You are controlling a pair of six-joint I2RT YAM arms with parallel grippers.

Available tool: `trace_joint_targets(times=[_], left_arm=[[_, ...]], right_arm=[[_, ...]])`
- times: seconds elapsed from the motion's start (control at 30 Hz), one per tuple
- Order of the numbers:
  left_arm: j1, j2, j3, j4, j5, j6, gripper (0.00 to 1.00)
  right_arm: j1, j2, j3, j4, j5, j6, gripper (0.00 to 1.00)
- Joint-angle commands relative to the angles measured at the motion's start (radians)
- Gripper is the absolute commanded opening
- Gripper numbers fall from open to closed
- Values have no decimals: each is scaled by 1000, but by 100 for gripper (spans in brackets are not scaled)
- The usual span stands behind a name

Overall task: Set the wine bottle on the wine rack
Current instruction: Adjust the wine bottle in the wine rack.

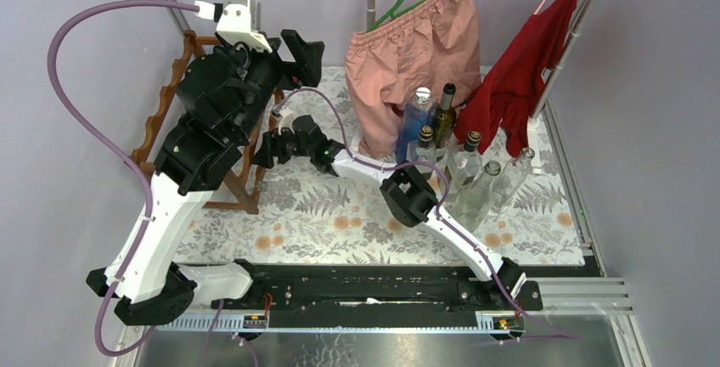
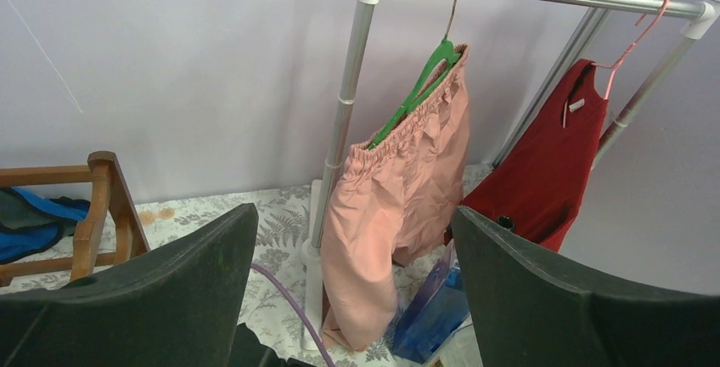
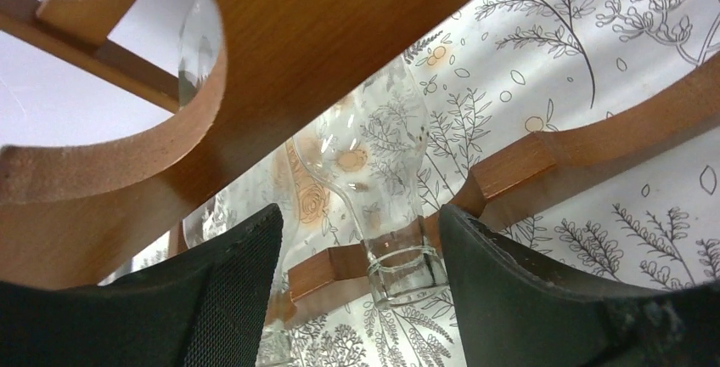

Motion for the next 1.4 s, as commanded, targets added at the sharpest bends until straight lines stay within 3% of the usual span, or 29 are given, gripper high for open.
trace_joint_targets(times=[0.0, 0.2, 0.4, 0.6, 0.7, 0.77, 0.8, 1.0, 1.37], left_arm=[[6, -26, -13, 66, 4, -11, 92], [6, -34, -21, 66, 3, -9, 92], [6, -46, -40, 72, 2, -7, 92], [6, -75, -83, 105, -6, -1, 92], [6, -93, -101, 121, -12, 12, 92], [6, -102, -116, 134, -16, 21, 92], [6, -107, -123, 140, -19, 28, 92], [6, -116, -146, 168, -24, 58, 92], [6, -113, -136, 144, -21, 68, 93]], right_arm=[[4, -84, 23, 3, 12, -190, 75], [0, -105, -25, 87, 8, -296, 75], [-33, -185, -121, 267, -109, -220, 77], [-61, -262, -222, 314, -152, -171, 75], [-81, -318, -314, 299, -197, -195, 60], [-84, -367, -401, 263, -201, -265, 29], [-83, -387, -439, 244, -200, -308, 21], [-73, -393, -463, 65, -159, -467, 8], [-20, -257, -316, -23, -73, -507, 5]])
